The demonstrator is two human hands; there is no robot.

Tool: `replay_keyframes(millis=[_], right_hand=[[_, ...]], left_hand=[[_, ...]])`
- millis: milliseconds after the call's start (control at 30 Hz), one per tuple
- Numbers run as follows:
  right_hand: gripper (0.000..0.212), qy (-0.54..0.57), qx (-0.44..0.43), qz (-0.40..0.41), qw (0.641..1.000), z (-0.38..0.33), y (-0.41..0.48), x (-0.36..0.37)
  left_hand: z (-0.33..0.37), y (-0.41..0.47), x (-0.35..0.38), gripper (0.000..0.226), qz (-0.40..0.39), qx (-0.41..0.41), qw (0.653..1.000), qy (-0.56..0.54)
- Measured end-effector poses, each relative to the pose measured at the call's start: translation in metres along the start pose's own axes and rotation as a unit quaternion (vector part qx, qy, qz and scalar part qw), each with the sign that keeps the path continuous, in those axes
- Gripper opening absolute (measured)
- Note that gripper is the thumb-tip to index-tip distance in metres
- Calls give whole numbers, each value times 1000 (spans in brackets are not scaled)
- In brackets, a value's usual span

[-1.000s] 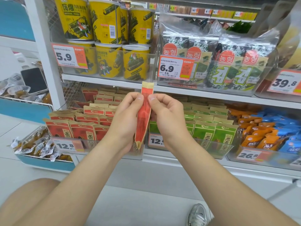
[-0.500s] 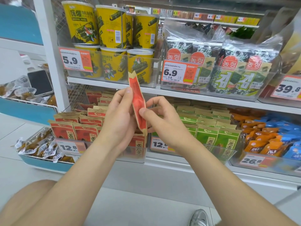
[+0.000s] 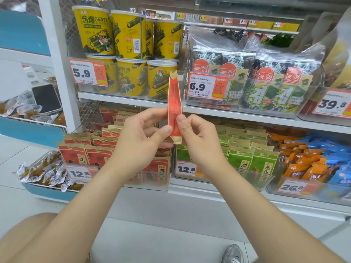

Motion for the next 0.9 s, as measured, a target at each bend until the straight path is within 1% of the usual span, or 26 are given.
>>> replay_keyframes(millis=[100, 200, 333, 467, 567, 733, 800, 867, 900], right_hand=[[44, 30, 22, -24, 999, 5, -2, 4], [51, 42, 37, -38, 998, 7, -2, 10], [51, 11, 21, -22, 999, 6, -2, 8], [47, -33, -3, 15, 999, 5, -3, 4], [48, -47, 1, 12, 999, 6, -4, 6], [55, -21, 40, 0, 999, 9, -5, 6], [57, -21, 50, -5, 999, 10, -6, 6], [53, -39, 36, -10, 999, 8, -7, 6], [48, -78, 6, -9, 997, 5, -8, 4]], left_hand=[[0, 0, -2, 41, 1, -14, 1000, 5], [-3, 1, -6, 41, 7, -24, 1000, 16], [0, 2, -10, 46, -25, -14, 999, 30], [1, 1, -10, 65, -65, -19, 997, 43], [0, 1, -9, 70, -67, -15, 996, 60], [1, 3, -14, 70, -60, -26, 996, 67], [0, 2, -14, 75, -63, -33, 995, 70], [-2, 1, -13, 86, -76, -43, 994, 71], [-3, 0, -12, 89, -86, -52, 993, 68]])
Point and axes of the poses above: each hand's wrist, its own y-axis towards the middle knuckle, its own x-axis out of the palm, z = x × y, the point moved 6 cm from there along y, towards the middle knuckle, and after that the axes turned 9 degrees about z, right-handed, at the moved point
